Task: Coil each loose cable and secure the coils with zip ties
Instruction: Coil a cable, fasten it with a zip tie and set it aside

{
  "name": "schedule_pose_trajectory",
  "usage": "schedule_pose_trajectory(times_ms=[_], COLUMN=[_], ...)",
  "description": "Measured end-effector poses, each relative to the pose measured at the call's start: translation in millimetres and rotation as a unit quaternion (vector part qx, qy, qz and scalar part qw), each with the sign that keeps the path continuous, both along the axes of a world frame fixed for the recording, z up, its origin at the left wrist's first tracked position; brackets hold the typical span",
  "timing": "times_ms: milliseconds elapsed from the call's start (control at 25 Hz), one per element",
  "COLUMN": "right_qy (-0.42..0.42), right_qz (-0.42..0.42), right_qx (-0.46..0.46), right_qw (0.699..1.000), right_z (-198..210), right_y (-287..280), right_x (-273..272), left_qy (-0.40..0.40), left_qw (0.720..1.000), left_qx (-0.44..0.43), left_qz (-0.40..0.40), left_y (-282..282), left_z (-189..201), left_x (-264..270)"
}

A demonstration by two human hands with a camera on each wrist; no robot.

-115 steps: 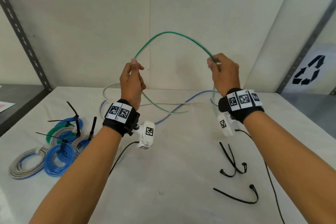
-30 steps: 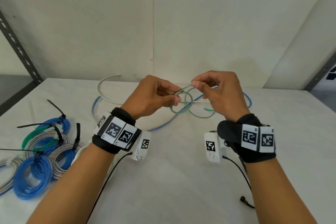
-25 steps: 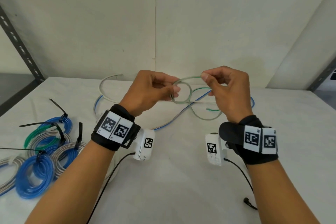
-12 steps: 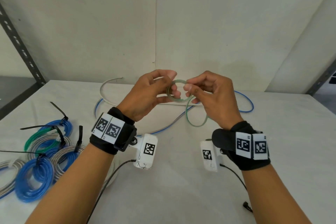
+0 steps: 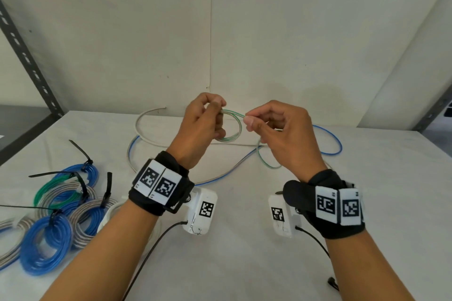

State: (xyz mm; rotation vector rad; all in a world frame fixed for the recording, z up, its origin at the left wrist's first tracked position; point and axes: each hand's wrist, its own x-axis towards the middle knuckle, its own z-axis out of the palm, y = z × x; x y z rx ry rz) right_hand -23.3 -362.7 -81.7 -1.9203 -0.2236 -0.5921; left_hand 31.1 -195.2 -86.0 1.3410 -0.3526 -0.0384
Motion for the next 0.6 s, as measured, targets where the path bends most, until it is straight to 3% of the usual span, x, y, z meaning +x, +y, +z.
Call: schedule_pose_trajectory(times_ms=[280,600], right_qy=[0.005,-0.035], right_qz=[0.016,-0.039], right_qx=[0.084,0.121], right_qw=[0.996,0.991], right_z=[-14.0,-25.5], right_y=[29.7,50.0], right_x=[1.8,-0.4], left_qy=[0.032,0.028], left_qw=[0.985,0.974], left_qx=[-0.162,-0.207], left_qz=[0.051,0.084], left_y=[3.3,-7.4], left_z=[7.5,2.8], left_x=[3.1,-3.4])
